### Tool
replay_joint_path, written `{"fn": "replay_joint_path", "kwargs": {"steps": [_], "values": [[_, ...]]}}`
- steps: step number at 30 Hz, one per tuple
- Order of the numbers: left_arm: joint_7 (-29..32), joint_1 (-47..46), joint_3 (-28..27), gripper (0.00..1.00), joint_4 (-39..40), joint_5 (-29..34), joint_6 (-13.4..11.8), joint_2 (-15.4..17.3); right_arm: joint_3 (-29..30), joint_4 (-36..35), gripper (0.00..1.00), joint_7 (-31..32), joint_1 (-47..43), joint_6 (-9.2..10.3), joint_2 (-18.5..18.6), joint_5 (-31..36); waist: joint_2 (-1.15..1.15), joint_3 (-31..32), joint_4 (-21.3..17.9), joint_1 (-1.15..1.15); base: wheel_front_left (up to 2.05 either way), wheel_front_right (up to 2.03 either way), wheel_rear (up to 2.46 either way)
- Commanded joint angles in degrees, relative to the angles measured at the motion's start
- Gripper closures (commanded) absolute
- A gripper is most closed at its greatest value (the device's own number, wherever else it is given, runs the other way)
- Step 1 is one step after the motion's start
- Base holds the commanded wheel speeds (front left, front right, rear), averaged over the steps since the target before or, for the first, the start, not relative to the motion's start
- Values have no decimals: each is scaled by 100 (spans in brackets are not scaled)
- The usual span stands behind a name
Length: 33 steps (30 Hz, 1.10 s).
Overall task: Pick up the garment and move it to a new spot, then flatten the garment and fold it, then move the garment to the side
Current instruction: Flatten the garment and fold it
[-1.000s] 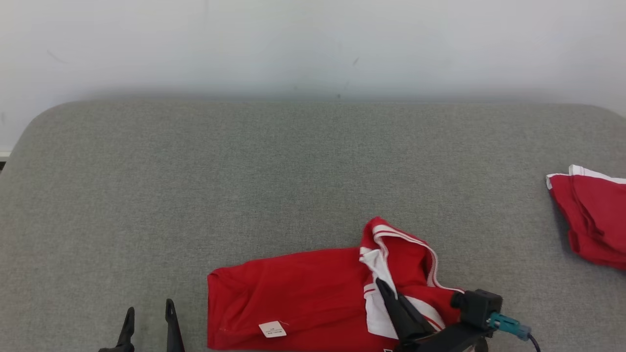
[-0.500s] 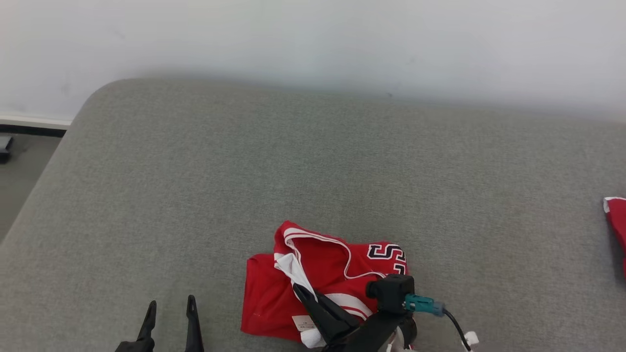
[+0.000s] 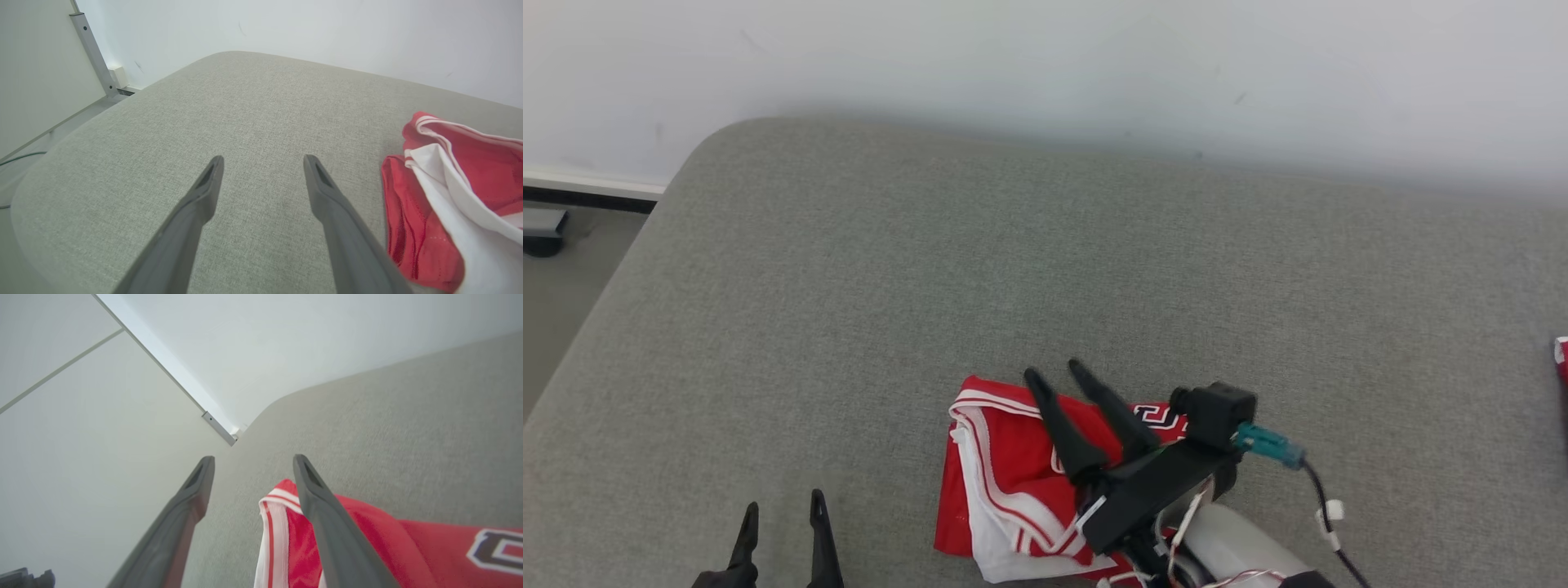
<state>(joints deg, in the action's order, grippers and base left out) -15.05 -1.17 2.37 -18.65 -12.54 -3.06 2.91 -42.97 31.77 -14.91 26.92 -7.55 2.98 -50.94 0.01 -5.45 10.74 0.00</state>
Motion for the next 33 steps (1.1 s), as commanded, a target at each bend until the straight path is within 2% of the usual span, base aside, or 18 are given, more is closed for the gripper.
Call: {"fn": "replay_joint_path", "kwargs": {"steps": [1, 5, 6, 7, 13, 17, 23, 33], "values": [[-17, 48, -71, 0, 56, 11, -39, -4, 446, -265, 0, -24, -109, 13, 49, 344, -1, 63, -212, 0, 0, 0, 0], [-17, 80, -223, 0, 121, 33, -80, -1, 1445, -666, 0, -27, -532, 13, 154, 1121, -1, 114, -445, 0, 0, 0, 0], [-17, 88, -279, 0, 159, 38, -90, -3, 1995, -850, 0, -28, -771, 13, 165, 1582, -1, 139, -549, 0, 0, 0, 0], [-17, 88, -279, 0, 159, 38, -90, -3, 1995, -850, 0, -28, -771, 13, 165, 1582, -1, 139, -549, 0, 0, 0, 0], [-17, 116, -428, 0, 215, 95, -82, -1, 3317, -1159, 0, -29, -1552, 14, 81, 2677, -1, 219, -800, 0, 0, 0, 0], [-17, 127, -523, 0, 258, 137, -67, 0, 3877, -1273, 0, -30, -1921, 14, 21, 3203, -1, 261, -952, 0, 0, 0, 0], [-17, 254, -662, 0, 302, 214, -51, -2, 4282, -1455, 0, -29, -2321, 14, -10, 3819, -1, 377, -1187, 0, 0, 0, 0], [-17, 371, -778, 0, 309, 394, -17, -1, 4337, -1442, 0, -30, -2478, 14, -10, 3878, -1, 561, -1502, 0, 0, 0, 0]]}}
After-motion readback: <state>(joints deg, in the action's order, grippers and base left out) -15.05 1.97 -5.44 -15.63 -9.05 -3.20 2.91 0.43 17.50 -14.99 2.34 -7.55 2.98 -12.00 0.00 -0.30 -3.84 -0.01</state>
